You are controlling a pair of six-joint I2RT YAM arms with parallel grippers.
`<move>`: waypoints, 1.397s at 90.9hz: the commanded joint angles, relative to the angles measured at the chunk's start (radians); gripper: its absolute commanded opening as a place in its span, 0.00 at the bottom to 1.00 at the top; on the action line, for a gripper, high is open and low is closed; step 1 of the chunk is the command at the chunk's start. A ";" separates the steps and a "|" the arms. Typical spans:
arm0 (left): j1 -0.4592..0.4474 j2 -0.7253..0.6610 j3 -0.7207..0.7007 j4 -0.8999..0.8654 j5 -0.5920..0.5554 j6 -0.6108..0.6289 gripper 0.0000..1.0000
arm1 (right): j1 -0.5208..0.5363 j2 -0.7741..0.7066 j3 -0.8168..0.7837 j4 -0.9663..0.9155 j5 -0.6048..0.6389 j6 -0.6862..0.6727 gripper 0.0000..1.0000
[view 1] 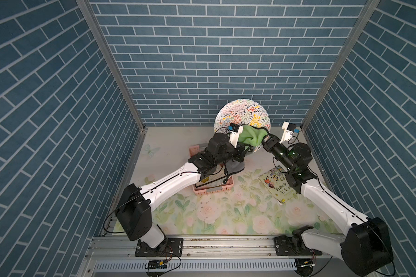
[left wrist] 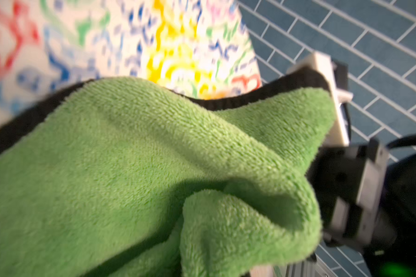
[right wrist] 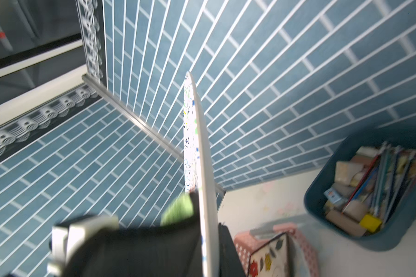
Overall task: Wipe the wet plate dry
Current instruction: Wipe the plate with towel.
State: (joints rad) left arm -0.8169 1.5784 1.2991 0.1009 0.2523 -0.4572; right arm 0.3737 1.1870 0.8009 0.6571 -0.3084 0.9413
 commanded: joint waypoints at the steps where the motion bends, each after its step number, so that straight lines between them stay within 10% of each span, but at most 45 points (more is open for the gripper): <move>1: 0.008 0.071 -0.072 -0.253 -0.017 -0.009 0.00 | 0.028 -0.025 0.050 0.417 -0.075 0.218 0.00; 37: 0.332 -0.083 -0.006 -0.290 -0.177 -0.054 0.00 | 0.129 -0.045 -0.005 0.393 -0.253 0.090 0.00; 54: 0.260 0.010 0.115 -0.249 0.076 0.045 0.00 | 0.239 0.028 0.078 0.359 -0.339 -0.001 0.00; 67: 0.145 0.076 0.156 -0.291 0.034 0.084 0.00 | 0.184 0.045 0.133 0.393 -0.291 0.014 0.00; 83: 0.239 -0.031 0.016 -0.260 -0.088 -0.022 0.00 | 0.040 0.005 0.112 0.435 -0.244 0.104 0.00; 109: 0.303 -0.069 -0.070 -0.153 0.049 -0.085 0.00 | 0.223 0.047 0.110 0.368 -0.283 0.022 0.00; 127: 0.227 -0.015 0.069 -0.154 0.038 -0.068 0.00 | 0.128 0.101 0.256 0.361 -0.243 0.030 0.00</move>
State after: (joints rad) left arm -0.5507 1.5143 1.3380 -0.0437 0.2516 -0.5251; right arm 0.4923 1.3289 0.8936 0.7345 -0.3202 0.7578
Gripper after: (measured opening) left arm 0.110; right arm 0.097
